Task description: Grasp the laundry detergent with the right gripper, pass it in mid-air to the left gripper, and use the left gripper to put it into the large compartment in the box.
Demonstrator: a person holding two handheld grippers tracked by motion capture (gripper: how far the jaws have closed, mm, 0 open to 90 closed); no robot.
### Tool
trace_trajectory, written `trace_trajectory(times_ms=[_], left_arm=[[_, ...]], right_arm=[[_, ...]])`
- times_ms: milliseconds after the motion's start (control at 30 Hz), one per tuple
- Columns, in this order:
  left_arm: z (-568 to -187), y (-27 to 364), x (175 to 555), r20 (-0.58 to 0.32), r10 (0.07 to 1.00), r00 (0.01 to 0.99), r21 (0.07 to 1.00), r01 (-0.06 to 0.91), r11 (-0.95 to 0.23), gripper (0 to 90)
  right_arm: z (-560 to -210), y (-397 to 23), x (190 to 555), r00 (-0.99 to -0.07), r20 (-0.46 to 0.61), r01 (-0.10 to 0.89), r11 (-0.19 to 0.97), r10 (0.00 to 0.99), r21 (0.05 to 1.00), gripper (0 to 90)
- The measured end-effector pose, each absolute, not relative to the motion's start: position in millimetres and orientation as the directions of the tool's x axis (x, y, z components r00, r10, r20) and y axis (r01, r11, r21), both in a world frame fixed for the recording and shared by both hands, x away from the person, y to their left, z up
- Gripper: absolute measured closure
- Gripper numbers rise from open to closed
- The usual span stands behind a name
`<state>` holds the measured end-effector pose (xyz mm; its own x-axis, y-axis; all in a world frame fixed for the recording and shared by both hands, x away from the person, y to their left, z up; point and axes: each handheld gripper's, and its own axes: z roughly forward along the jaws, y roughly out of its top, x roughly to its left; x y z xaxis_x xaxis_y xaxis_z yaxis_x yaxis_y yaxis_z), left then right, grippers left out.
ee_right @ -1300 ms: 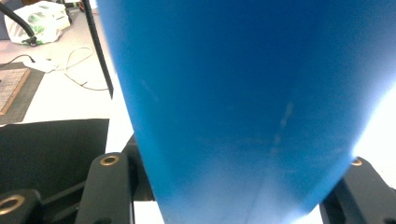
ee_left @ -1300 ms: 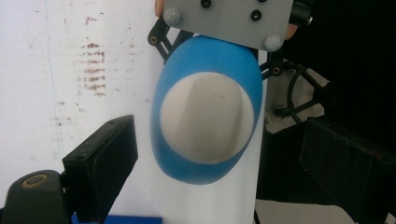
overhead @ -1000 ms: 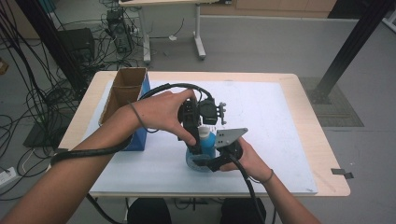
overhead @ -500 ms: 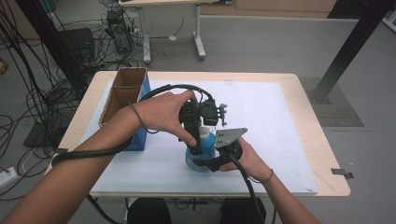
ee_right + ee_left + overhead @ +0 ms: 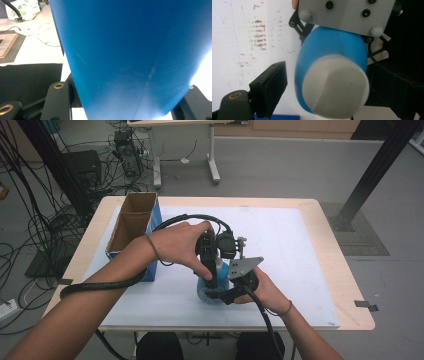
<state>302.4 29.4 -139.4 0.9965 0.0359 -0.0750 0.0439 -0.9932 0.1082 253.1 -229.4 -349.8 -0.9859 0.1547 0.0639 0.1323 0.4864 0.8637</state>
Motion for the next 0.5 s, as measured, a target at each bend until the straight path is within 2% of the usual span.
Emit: trace_trajectory(times_ms=[500], left_arm=[[-145.5, 21.6, 301.3, -0.077, 0.024, 0.997, 0.089, 0.031, -0.996, 18.6]], right_arm=[[-347.5, -231.1, 251.2, -0.986, 0.058, 0.128, 0.482, 0.156, 0.867, 42.0]])
